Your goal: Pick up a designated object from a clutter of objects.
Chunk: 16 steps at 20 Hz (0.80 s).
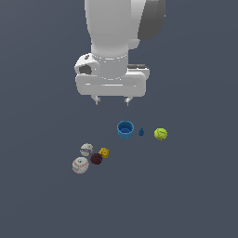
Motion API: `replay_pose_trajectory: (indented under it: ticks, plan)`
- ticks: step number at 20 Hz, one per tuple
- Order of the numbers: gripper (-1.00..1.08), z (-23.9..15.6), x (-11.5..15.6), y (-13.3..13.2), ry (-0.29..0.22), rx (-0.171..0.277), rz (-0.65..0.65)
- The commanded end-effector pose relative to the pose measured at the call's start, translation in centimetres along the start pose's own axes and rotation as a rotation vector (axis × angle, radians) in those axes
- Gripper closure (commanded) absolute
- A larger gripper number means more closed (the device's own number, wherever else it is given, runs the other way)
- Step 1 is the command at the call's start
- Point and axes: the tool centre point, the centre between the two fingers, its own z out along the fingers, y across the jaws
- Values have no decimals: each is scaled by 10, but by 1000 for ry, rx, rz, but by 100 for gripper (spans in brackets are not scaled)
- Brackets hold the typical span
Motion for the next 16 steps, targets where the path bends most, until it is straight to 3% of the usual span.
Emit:
replay_pose_trajectory:
  ticks: [1,10,16]
  plan:
    - [-92,0,0,0,0,0,0]
    - [-92,-2,3,24,-5,-5,5]
    - [-92,2,4,19,-5,-6,6]
